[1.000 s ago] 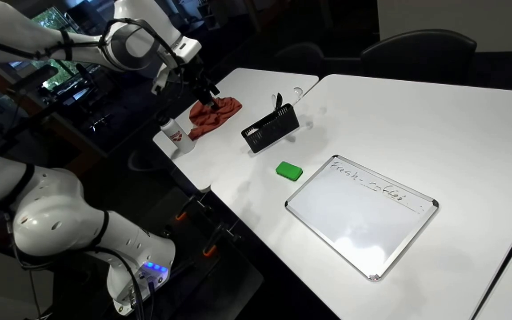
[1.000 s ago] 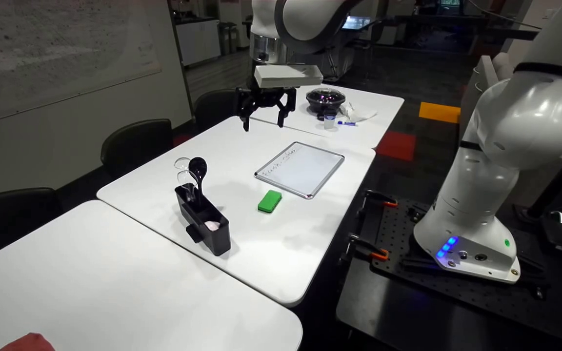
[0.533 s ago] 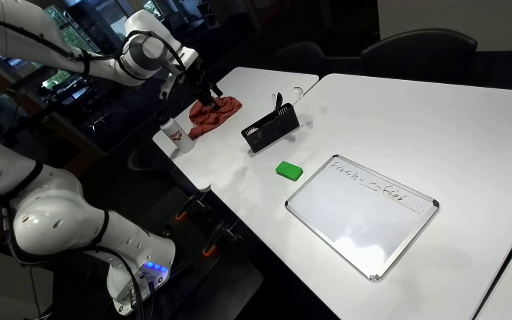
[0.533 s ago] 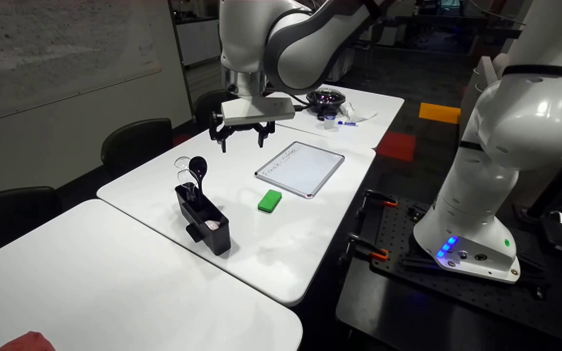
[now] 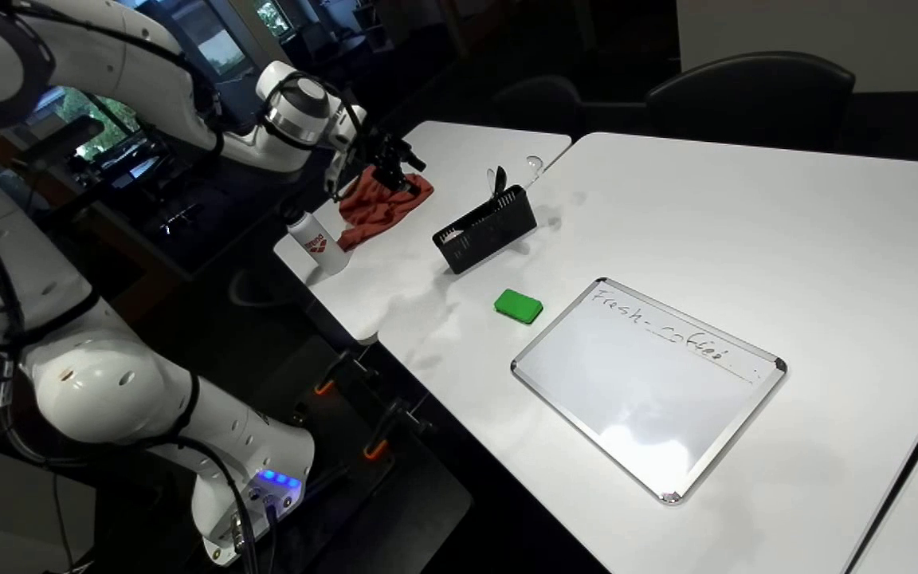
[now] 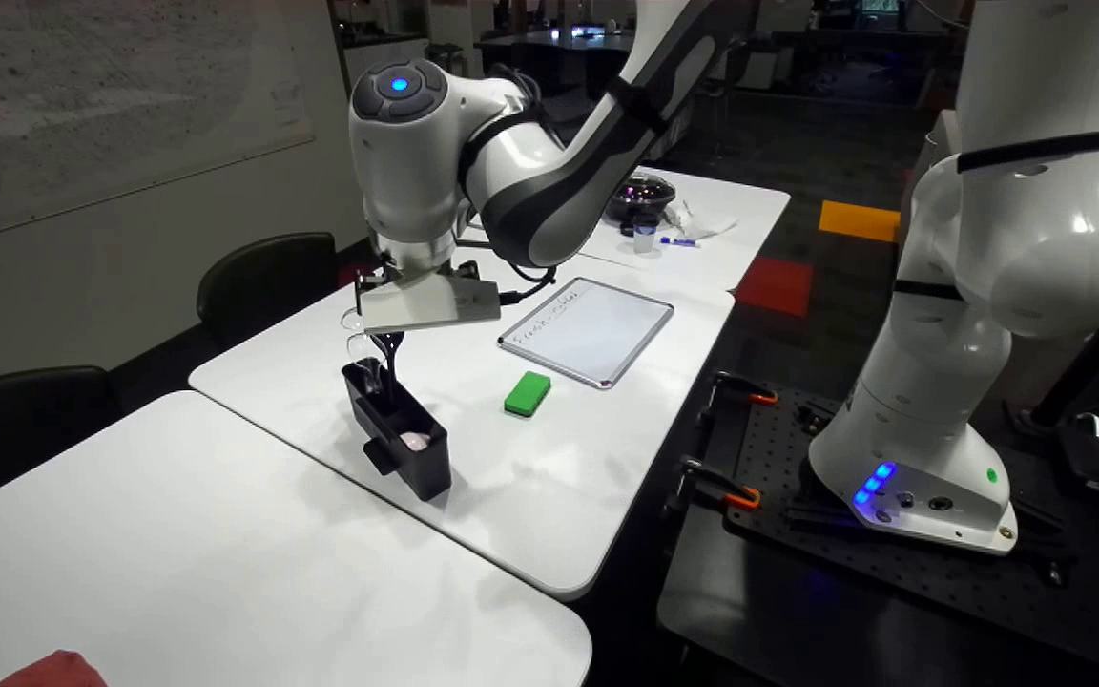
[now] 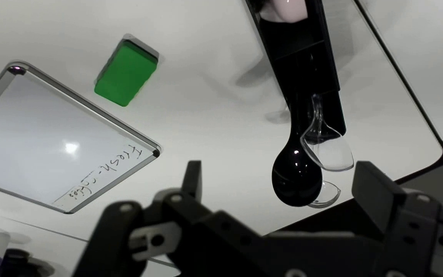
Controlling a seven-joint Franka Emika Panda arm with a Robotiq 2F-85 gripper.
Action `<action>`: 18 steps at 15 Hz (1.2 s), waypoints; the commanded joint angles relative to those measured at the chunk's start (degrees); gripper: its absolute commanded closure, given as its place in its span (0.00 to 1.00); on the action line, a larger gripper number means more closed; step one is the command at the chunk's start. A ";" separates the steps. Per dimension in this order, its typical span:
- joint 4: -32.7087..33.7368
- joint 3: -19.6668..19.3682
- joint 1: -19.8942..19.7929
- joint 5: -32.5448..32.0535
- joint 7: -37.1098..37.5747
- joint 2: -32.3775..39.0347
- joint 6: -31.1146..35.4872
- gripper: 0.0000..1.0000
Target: Put the clear spoon on the rack on the table
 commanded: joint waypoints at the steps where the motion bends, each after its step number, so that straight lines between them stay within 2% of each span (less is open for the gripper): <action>1: 6.63 -4.23 4.78 -7.60 8.94 7.64 -0.19 0.00; 5: 11.46 -6.31 7.84 -14.13 14.82 13.43 -0.99 0.00; 6: 8.27 -5.32 6.18 -11.56 12.07 10.80 -0.04 0.00; 12: 10.92 -5.57 6.96 -12.72 12.92 13.48 -0.13 0.00; 18: 20.04 -7.16 9.88 -12.61 21.39 20.22 -9.22 0.00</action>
